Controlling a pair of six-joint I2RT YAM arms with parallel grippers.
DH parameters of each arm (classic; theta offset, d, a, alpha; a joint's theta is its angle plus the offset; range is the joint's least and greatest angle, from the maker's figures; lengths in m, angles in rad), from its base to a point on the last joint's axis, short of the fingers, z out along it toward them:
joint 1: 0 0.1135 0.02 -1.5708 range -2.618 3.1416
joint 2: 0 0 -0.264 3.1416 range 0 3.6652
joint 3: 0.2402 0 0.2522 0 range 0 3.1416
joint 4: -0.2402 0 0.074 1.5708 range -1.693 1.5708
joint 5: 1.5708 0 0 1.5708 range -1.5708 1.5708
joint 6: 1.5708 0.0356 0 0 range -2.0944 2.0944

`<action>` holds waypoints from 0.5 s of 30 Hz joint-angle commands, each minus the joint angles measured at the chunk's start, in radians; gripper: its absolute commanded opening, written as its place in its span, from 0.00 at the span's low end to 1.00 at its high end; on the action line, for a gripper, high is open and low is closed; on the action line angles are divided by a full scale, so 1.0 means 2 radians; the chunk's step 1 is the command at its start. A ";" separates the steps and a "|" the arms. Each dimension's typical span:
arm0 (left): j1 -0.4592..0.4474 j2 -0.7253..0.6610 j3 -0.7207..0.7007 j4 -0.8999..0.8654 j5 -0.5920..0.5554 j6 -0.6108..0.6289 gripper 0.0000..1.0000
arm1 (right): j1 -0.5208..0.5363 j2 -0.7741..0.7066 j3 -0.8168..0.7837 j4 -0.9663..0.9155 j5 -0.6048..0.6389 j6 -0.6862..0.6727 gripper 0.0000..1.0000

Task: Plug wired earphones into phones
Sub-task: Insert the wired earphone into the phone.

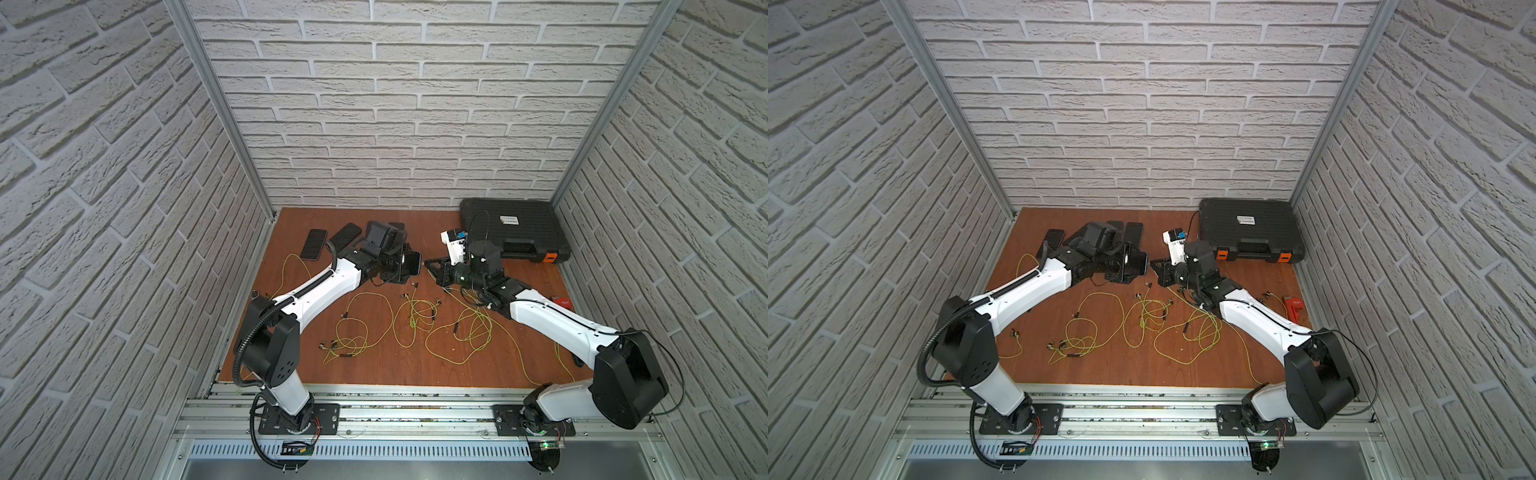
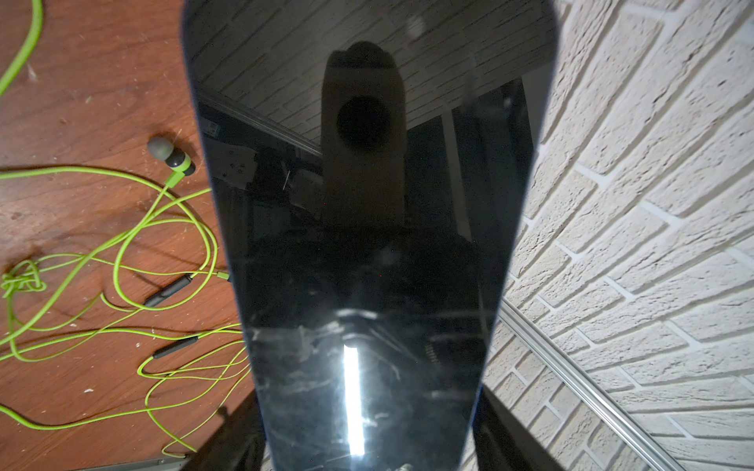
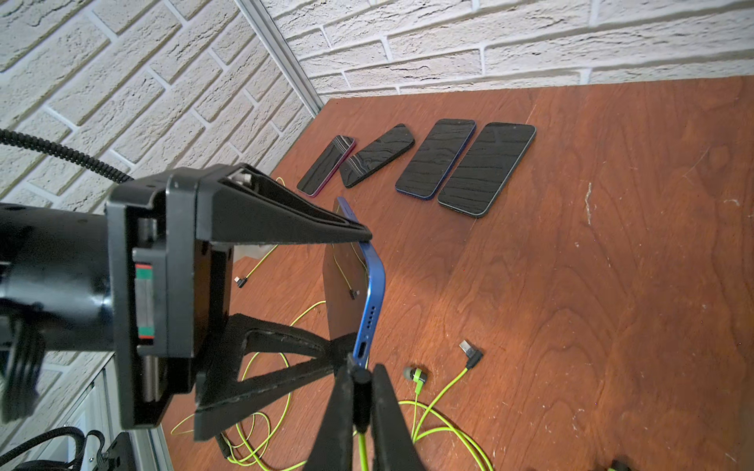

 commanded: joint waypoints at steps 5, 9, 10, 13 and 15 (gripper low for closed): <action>-0.002 -0.016 -0.004 0.042 0.000 -0.028 0.00 | 0.006 0.010 0.015 0.029 -0.002 0.008 0.06; -0.002 -0.016 -0.004 0.043 0.000 -0.027 0.00 | 0.006 0.010 0.010 0.032 0.001 0.011 0.06; -0.002 -0.016 -0.005 0.044 0.000 -0.027 0.00 | 0.006 0.009 0.009 0.031 0.003 0.011 0.06; -0.002 -0.016 -0.006 0.044 -0.001 -0.026 0.00 | 0.006 0.005 0.006 0.031 0.007 0.009 0.06; -0.002 -0.016 -0.007 0.045 -0.001 -0.026 0.00 | 0.006 0.004 0.006 0.029 0.010 0.008 0.06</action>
